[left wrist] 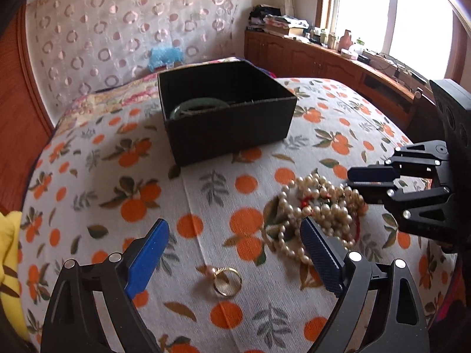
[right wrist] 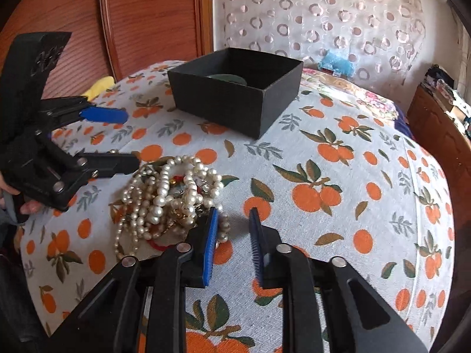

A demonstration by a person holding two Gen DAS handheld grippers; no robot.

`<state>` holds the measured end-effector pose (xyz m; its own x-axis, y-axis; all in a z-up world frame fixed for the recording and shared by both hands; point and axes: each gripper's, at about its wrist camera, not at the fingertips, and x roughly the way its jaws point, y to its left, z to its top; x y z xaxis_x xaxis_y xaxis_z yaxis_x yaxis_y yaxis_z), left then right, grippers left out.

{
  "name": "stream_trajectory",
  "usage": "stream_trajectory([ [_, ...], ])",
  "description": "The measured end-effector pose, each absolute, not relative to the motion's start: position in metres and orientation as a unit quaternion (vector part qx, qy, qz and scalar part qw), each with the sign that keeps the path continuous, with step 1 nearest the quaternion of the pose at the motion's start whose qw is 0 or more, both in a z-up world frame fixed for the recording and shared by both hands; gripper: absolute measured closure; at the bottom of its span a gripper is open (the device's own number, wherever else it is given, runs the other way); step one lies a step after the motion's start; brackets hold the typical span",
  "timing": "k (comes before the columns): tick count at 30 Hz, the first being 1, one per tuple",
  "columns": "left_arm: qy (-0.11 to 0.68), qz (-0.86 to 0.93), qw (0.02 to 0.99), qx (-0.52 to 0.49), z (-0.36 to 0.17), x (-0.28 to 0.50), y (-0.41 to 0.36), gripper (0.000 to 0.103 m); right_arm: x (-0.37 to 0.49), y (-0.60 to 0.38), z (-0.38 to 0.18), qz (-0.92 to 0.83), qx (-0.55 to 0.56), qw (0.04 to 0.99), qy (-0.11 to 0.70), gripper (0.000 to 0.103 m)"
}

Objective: Organize jewelry
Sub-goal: 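Grasp the pearl necklaces with the right tool while the left tool grasps a beaded strand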

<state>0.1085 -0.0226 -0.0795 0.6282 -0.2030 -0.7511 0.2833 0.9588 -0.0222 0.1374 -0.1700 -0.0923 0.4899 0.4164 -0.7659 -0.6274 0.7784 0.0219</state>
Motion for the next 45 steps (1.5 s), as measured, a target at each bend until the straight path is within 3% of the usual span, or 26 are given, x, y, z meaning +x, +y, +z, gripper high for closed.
stream_trajectory([
  [4, 0.417, -0.138, 0.898, 0.03, -0.083, 0.104, -0.019, 0.016, 0.138, -0.17, -0.093, 0.283, -0.149, 0.86, 0.398, 0.089],
  [9, 0.417, -0.151, 0.896, 0.025, -0.085, 0.098, -0.021, 0.017, 0.143, -0.178, -0.094, 0.283, -0.138, 0.862, 0.397, 0.089],
  [21, 0.423, -0.181, 0.887, 0.04, -0.084, 0.096, -0.041, 0.08, 0.144, -0.18, -0.094, 0.284, -0.132, 0.863, 0.397, 0.089],
  [28, 0.417, -0.184, 0.889, 0.054, -0.078, 0.097, -0.048, 0.082, 0.144, -0.179, -0.095, 0.282, -0.136, 0.864, 0.395, 0.089],
  [32, 0.416, -0.182, 0.889, 0.064, -0.074, 0.103, -0.048, 0.089, 0.143, -0.178, -0.095, 0.281, -0.139, 0.864, 0.394, 0.089],
  [45, 0.439, -0.193, 0.873, 0.092, -0.086, 0.11, -0.057, 0.089, 0.143, -0.178, -0.096, 0.281, -0.139, 0.864, 0.393, 0.089],
])
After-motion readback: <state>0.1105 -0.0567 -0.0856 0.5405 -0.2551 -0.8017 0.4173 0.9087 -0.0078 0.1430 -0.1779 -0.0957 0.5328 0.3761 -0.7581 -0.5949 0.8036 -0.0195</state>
